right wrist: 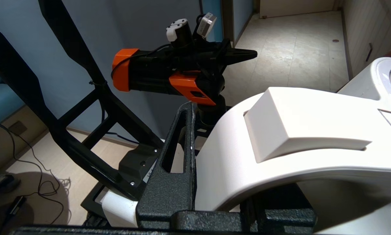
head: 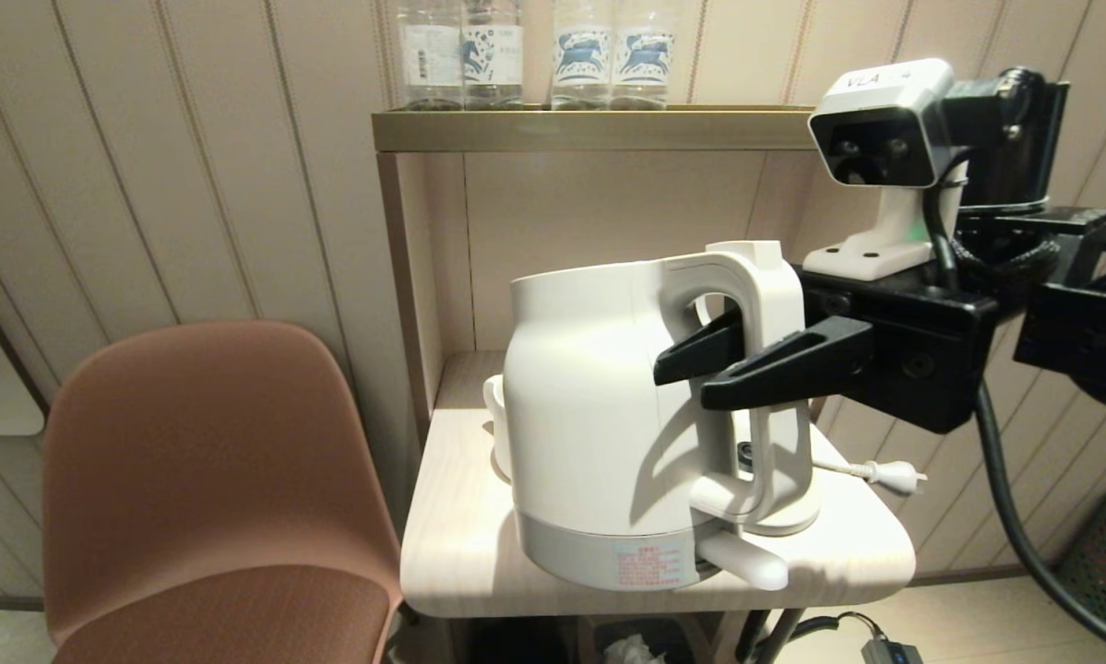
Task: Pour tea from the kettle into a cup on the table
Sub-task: Pour water into the cup
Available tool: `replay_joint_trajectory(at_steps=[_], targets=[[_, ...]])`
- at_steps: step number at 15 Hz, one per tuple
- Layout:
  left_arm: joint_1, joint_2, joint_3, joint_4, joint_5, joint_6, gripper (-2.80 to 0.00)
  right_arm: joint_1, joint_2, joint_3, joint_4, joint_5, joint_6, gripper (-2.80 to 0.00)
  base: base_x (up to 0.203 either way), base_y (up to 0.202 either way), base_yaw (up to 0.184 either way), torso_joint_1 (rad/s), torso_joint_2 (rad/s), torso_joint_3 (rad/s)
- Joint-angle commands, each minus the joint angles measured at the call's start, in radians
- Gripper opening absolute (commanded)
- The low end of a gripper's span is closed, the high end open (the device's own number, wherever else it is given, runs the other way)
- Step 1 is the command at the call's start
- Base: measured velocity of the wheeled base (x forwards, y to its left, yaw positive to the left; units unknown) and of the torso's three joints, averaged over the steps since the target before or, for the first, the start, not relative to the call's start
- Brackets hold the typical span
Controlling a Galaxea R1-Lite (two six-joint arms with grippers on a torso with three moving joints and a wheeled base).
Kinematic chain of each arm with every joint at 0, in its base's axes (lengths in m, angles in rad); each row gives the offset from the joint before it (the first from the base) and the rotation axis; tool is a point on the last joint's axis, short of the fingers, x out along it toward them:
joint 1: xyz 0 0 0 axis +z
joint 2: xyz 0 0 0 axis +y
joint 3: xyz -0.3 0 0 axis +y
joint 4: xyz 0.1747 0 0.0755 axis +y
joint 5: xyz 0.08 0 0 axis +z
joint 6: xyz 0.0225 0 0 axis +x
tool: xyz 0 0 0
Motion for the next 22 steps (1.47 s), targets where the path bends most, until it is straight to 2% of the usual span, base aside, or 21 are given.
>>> replay_joint_trajectory(at_steps=[1, 22], targets=[[0.0, 0.0, 0.0, -0.001, 0.0, 0.0, -2.8, 0.001, -0.003, 0.002, -0.002, 0.048, 0.0, -2.8, 0.0, 0.0, 0.0, 0.0, 0.0, 0.0], [0.0, 0.0, 0.0, -0.001, 0.002, 0.0, -2.8, -0.01, -0.051, 0.035, 0.004, 0.048, 0.003, -2.8, 0.0, 0.0, 0.0, 0.0, 0.0, 0.0]])
